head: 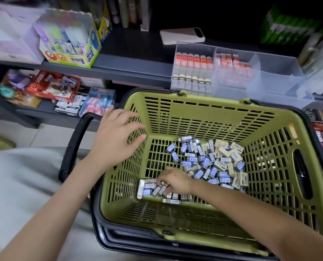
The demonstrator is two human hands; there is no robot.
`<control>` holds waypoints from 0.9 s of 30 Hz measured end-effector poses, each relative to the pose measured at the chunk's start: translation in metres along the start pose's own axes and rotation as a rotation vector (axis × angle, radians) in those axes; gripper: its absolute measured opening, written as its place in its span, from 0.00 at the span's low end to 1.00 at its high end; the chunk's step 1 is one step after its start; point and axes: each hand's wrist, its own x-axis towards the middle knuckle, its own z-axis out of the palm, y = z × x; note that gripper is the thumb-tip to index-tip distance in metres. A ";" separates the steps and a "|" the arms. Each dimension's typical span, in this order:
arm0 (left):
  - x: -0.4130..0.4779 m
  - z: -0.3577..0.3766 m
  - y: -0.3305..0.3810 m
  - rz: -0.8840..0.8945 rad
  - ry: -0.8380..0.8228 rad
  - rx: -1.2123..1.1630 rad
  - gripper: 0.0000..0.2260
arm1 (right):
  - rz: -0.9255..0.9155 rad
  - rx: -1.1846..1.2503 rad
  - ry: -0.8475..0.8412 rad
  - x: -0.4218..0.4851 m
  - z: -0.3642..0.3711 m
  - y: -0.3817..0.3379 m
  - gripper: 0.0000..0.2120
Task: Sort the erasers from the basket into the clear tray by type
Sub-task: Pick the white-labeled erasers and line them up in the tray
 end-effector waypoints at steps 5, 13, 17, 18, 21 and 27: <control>0.004 0.002 0.022 -0.179 0.025 -0.386 0.09 | 0.212 0.820 0.328 -0.026 -0.053 -0.011 0.13; 0.032 0.022 0.067 -0.652 -0.253 -1.432 0.11 | 0.064 1.677 0.395 -0.049 -0.122 -0.064 0.09; 0.041 0.029 0.069 -0.893 -0.090 -1.575 0.05 | 0.002 1.859 0.294 -0.057 -0.122 -0.053 0.16; 0.043 0.030 0.067 -0.972 -0.031 -1.604 0.05 | 0.030 1.775 0.281 -0.058 -0.116 -0.046 0.18; 0.049 0.027 0.054 -1.186 0.120 -1.655 0.03 | 0.216 0.733 0.227 -0.057 -0.083 -0.019 0.23; 0.048 0.025 0.041 -1.208 -0.008 -1.801 0.06 | -0.182 -0.410 -0.199 -0.046 -0.015 0.021 0.37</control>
